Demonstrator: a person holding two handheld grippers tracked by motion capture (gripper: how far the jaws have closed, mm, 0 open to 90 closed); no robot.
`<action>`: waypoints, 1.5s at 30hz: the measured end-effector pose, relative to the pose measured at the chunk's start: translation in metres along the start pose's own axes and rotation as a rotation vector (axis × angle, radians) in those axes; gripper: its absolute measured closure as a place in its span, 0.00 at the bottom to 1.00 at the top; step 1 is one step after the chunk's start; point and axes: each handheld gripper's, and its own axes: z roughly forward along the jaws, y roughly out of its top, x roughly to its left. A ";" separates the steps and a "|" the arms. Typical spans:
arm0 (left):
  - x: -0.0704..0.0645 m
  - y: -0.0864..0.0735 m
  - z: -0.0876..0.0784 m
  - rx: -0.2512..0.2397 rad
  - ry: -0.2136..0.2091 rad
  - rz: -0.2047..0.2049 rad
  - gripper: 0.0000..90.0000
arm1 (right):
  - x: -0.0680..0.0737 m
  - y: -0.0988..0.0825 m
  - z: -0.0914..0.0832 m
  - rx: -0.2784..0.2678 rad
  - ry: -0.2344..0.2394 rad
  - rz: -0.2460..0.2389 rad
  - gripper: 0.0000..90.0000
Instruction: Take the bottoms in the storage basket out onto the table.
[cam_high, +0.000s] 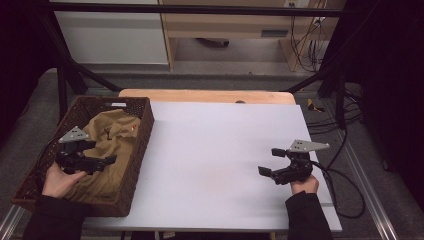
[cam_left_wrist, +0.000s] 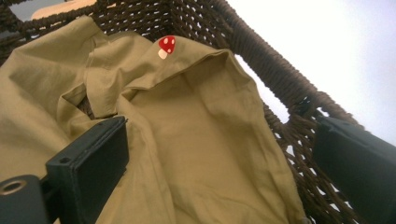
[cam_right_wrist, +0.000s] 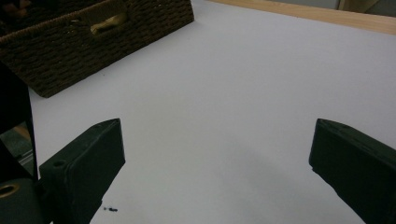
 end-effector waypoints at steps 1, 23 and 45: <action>0.001 0.000 0.002 0.004 0.009 -0.004 0.04 | 0.000 0.000 0.000 0.000 0.001 -0.002 0.05; 0.008 0.003 0.014 0.074 0.079 -0.031 0.05 | -0.001 -0.001 0.002 0.006 0.000 0.001 0.05; 0.017 -0.006 0.037 0.207 0.127 -0.062 0.06 | -0.001 -0.002 0.003 0.015 -0.005 -0.003 0.05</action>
